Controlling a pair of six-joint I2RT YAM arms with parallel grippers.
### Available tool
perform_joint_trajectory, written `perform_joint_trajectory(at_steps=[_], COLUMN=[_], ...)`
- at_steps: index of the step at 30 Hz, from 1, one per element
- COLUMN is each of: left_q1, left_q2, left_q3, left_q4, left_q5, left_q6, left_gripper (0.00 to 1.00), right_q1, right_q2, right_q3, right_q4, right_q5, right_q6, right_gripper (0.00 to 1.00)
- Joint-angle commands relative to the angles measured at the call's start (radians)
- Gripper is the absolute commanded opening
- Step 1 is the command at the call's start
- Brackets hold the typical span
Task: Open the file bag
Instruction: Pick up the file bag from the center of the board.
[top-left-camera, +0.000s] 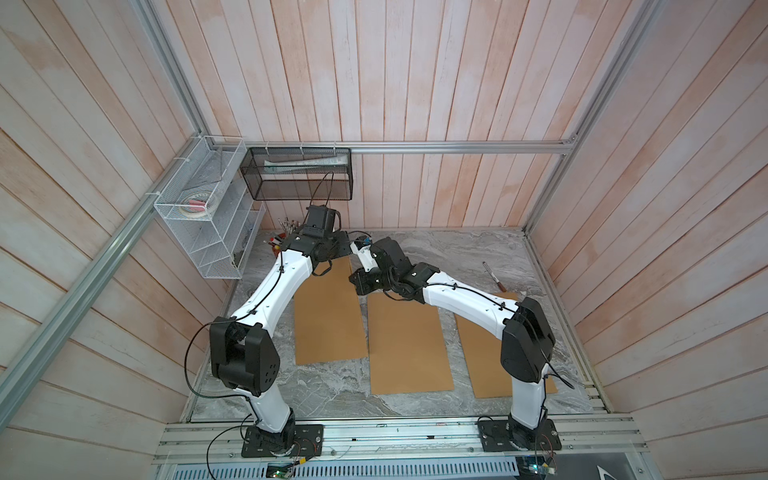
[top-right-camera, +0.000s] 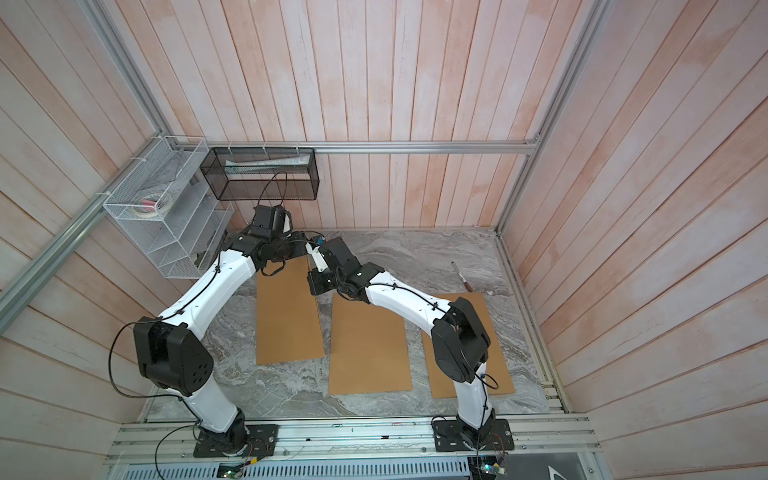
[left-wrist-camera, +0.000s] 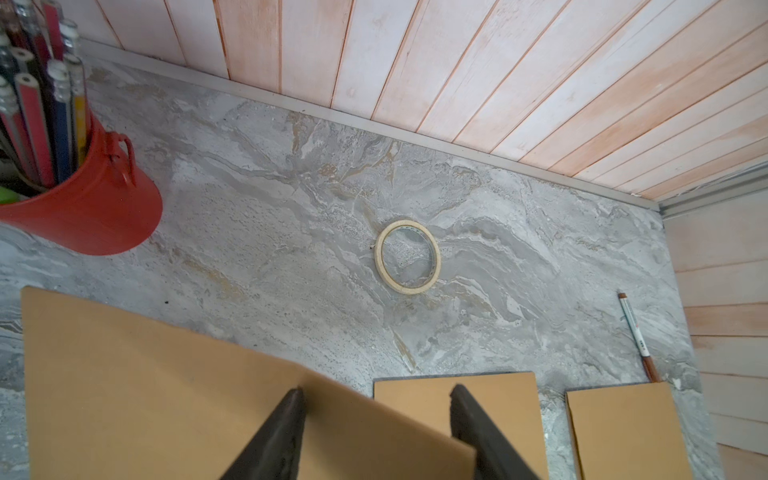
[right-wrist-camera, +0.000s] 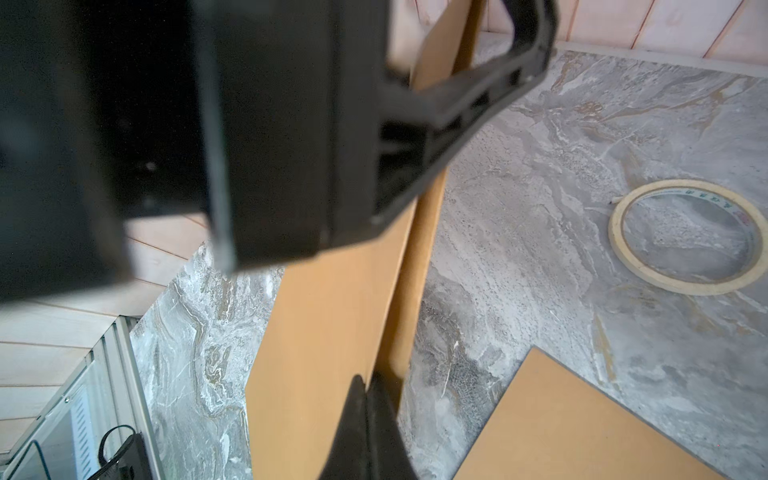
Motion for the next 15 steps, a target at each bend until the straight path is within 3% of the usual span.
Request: perform_joint_trajectory(at_steps=[1, 9, 15], left_q1=[-0.006, -0.006, -0.006], left_q2=[0.007, 0.004, -0.004], left_q3=[0.034, 0.058, 0.067], left_q4=[-0.028, -0.04, -0.041], left_q5=[-0.01, -0.019, -0.029], left_q6=[0.015, 0.024, 0.028], left_gripper=[0.53, 0.35, 0.28], right_q1=[0.009, 0.014, 0.016], right_q2=[-0.025, -0.002, 0.028], right_q3=[0.05, 0.087, 0.129], right_q4=[-0.001, -0.018, -0.042], right_q5=[0.005, 0.0, -0.007], right_q6=[-0.025, -0.031, -0.027], right_gripper=[0.0, 0.0, 0.0])
